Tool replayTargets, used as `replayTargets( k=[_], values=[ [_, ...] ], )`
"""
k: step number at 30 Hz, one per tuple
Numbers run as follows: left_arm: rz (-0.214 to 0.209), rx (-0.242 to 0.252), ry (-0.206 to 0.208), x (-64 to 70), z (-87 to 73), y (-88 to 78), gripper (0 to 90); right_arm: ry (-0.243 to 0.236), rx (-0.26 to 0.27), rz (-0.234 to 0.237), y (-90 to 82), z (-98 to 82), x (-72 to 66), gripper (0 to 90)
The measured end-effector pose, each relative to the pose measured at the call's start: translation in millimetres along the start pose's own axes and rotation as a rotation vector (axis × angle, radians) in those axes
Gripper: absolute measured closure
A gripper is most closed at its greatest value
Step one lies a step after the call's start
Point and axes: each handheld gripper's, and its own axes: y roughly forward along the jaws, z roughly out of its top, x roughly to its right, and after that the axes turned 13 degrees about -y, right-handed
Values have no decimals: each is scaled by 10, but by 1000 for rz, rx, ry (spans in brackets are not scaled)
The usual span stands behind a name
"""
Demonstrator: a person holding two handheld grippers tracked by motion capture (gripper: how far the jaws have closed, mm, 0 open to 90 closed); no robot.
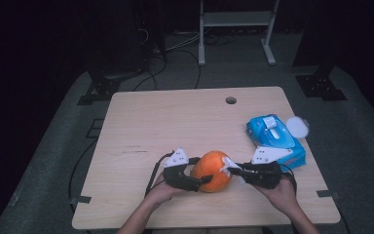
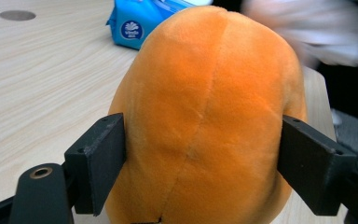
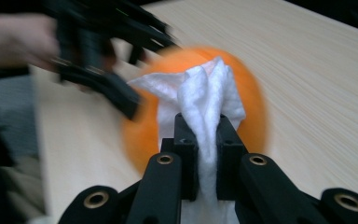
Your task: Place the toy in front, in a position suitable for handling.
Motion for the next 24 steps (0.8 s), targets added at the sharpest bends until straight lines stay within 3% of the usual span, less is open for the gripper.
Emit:
replayTargets(
  k=[2, 5, 9, 13, 15, 17, 19, 24],
  values=[
    [-3, -3, -7, 2, 4, 3, 200, -25, 14, 25, 20, 71, -71, 820],
    [-15, -11, 9, 3, -1, -7, 208, -46, -4, 20, 64, 65, -72, 821],
    [-26, -23, 31, 21, -3, 0, 220, 35, 6, -4, 21, -64, 136, 821],
    [-53, -54, 101, 78, -19, 9, 219, 94, -25, -43, 27, -209, 301, 820],
    [-57, -65, 146, 133, -32, 26, 213, 114, -48, -38, 73, -275, 344, 820],
    [-44, -67, 160, 164, -31, 38, 210, 113, -56, -31, 95, -285, 345, 820],
    [-25, -62, 158, 155, -24, 26, 212, 93, -55, -34, 67, -240, 312, 820],
    [3, -37, 71, 117, 5, 31, 213, 35, -13, -28, -26, -67, 142, 820]
  ],
)
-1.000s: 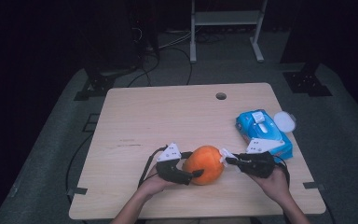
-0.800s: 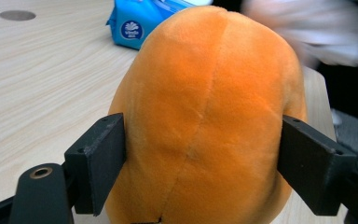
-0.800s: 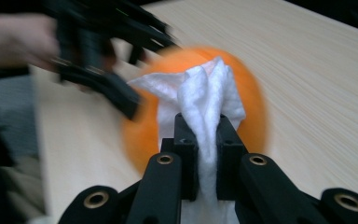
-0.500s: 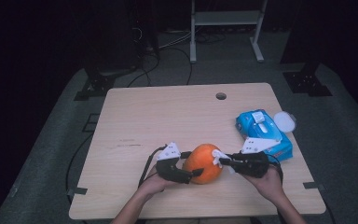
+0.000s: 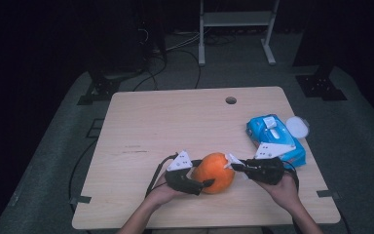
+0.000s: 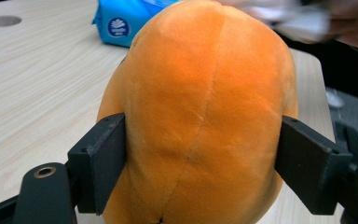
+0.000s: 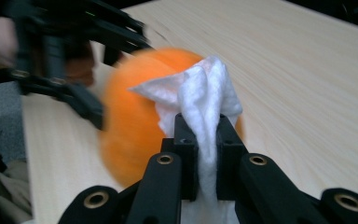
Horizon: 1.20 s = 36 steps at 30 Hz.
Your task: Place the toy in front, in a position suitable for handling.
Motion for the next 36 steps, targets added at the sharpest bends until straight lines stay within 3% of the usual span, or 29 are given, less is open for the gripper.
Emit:
replayTargets(
  k=[3, 5, 6, 7, 8, 12, 14, 16, 19, 21, 24, 26, 30, 32, 36],
  values=[
    [21, -11, 45, 91, 9, 41, 213, -63, 12, 20, 10, 147, -137, 820],
    [40, -28, 126, 207, -9, 85, 212, -96, 7, 32, 44, 211, -211, 820],
    [40, -28, 126, 207, -9, 85, 211, -117, 3, 38, 71, 249, -258, 820],
    [49, -37, 155, 248, -14, 95, 211, -124, 1, 42, 80, 266, -278, 820],
    [61, -48, 213, 328, -21, 123, 211, -132, -2, 42, 86, 279, -291, 821],
    [96, -75, 325, 456, -51, 184, 207, -141, -25, 22, 92, 286, -281, 822],
    [98, -85, 364, 481, -64, 193, 207, -135, -31, 9, 72, 267, -239, 821],
    [80, -81, 375, 489, -75, 198, 207, -118, -28, -11, 31, 240, -170, 822],
    [32, -62, 338, 463, -65, 174, 208, -92, -46, -58, -32, 172, -59, 821],
    [4, -28, 283, 413, -26, 142, 206, -55, -55, -44, -54, 95, 16, 821],
    [42, -29, 253, 368, -6, 145, 112, -47, -57, -36, -60, 42, 28, 821],
    [36, -41, 244, 337, -44, 183, 96, -40, -48, -25, -51, 48, 17, 821],
    [42, -71, 264, 336, -80, 201, 162, -71, -23, 27, 28, 139, -117, 821],
    [31, -66, 245, 301, -79, 169, 208, -94, -26, 25, 33, 178, -153, 821],
    [7, -48, 182, 212, -66, 140, 243, -70, -22, -3, -45, 139, -44, 822]
  ],
)
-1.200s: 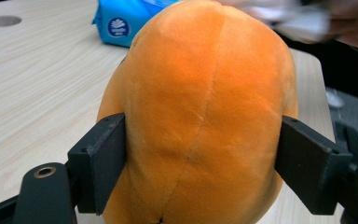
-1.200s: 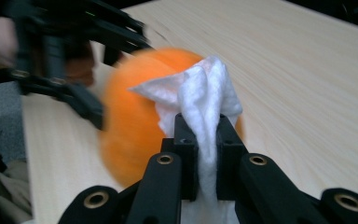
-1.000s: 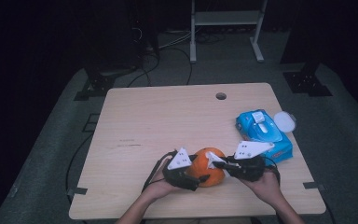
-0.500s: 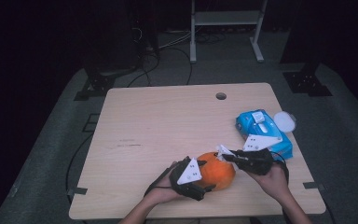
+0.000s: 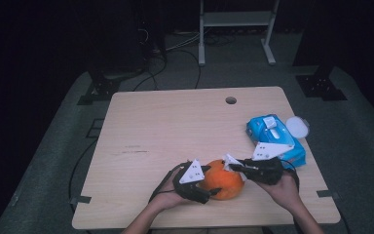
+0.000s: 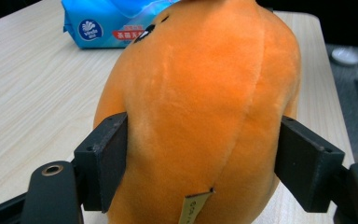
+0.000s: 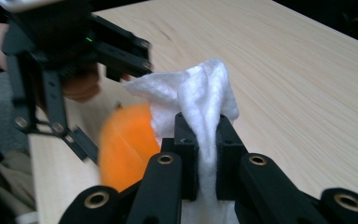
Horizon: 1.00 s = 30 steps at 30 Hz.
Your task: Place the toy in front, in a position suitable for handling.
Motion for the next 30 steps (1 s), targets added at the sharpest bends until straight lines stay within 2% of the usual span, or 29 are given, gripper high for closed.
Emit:
replayTargets(
  k=[3, 7, 11, 15, 16, 18, 22, 24, 26, 27, 30],
  values=[
    [-12, 11, -52, -72, -7, -21, 242, 29, -32, -36, -76, -107, 91, 822],
    [-19, 30, -121, -165, -12, -39, 237, 57, -60, -28, -120, -228, 159, 822],
    [-5, 20, -105, -115, 7, -4, 225, 17, -51, -6, -63, -116, 53, 821],
    [6, 17, -83, -81, 10, 2, 226, -8, 19, 70, -22, 47, -60, 821],
    [9, 16, -83, -80, 12, 0, 226, -19, 15, 71, -14, 66, -77, 821],
    [3, 20, -90, -91, 8, -6, 228, -37, -7, 53, -1, 64, -77, 822],
    [-5, 33, -110, -125, 3, -11, 231, 27, -29, 0, -60, -110, 95, 822],
    [-8, 32, -111, -136, 2, -17, 224, 32, -73, -36, -72, -192, 132, 821],
    [-21, 28, -94, -133, 4, -16, 169, 43, -80, -29, -59, -246, 135, 821],
    [-30, 19, -100, -136, 1, -14, 110, 46, -80, -25, -51, -251, 125, 821],
    [-20, 4, -82, -162, -43, -8, 51, 39, -76, -26, -40, -245, 123, 821]
  ],
)
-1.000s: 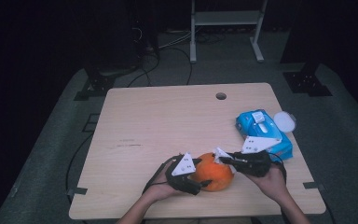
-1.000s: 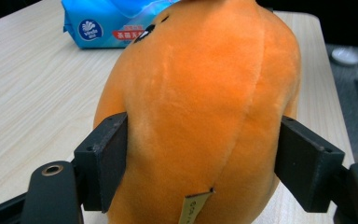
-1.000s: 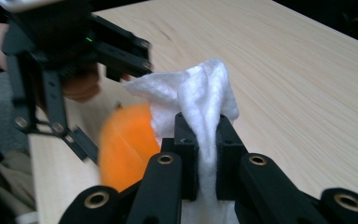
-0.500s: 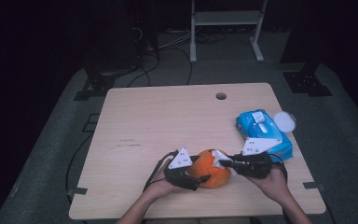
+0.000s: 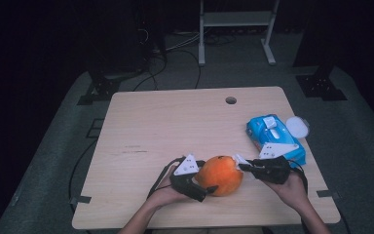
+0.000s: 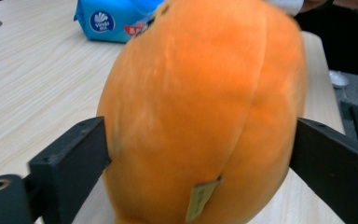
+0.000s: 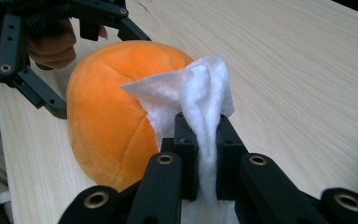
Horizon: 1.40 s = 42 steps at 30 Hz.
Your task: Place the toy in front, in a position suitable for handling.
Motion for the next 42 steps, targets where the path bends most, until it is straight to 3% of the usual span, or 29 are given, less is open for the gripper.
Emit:
replayTargets(
  k=[2, 4, 6, 10, 12, 15, 17, 19, 22, 25, 28, 31, 34, 37, 39, 42],
  values=[
    [-3, -4, 11, -5, -19, 26, 60, 23, 13, 14, 7, -21, 17, 821],
    [-1, -7, 17, 15, 1, 21, 129, 49, 36, 31, 3, -18, 28, 821],
    [-6, -5, 14, 45, 94, -52, 208, 62, 70, 40, -20, 14, 26, 821],
    [-37, 35, 3, 62, 249, -256, 236, 90, 107, 30, -11, 51, 55, 821],
    [-16, 32, 11, 42, 283, -325, 243, 123, 106, 49, 73, 20, 85, 821],
    [24, -18, -21, -30, 261, -329, 256, 139, 65, 61, 224, -6, 75, 821],
    [49, -49, -32, -41, 223, -282, 259, 115, 51, 52, 246, 40, 33, 821],
    [51, -31, -58, -34, 221, -239, 258, 97, 86, 55, 199, 121, -22, 821],
    [61, -21, -48, 19, 248, -164, 251, 54, 131, 85, 134, 277, -149, 821],
    [62, -27, -4, 66, 237, -139, 217, -23, 96, 72, 190, 364, -258, 821],
    [50, -20, 9, 34, 197, -151, 212, -11, 64, 51, 224, 265, -180, 821],
    [47, -12, 10, 32, 185, -119, 219, 73, 58, 45, 211, 86, -7, 820],
    [54, -13, 16, 39, 188, -99, 220, 87, 39, 12, 174, 30, 34, 820],
    [46, -7, -6, 19, 166, -77, 195, 43, 56, 15, 174, 140, -100, 819],
    [31, 12, -19, -7, 157, -78, 130, 9, 67, 32, 200, 220, -198, 819],
    [19, 55, -39, -74, 172, -146, 85, -14, 54, 33, 224, 229, -210, 819]
  ],
)
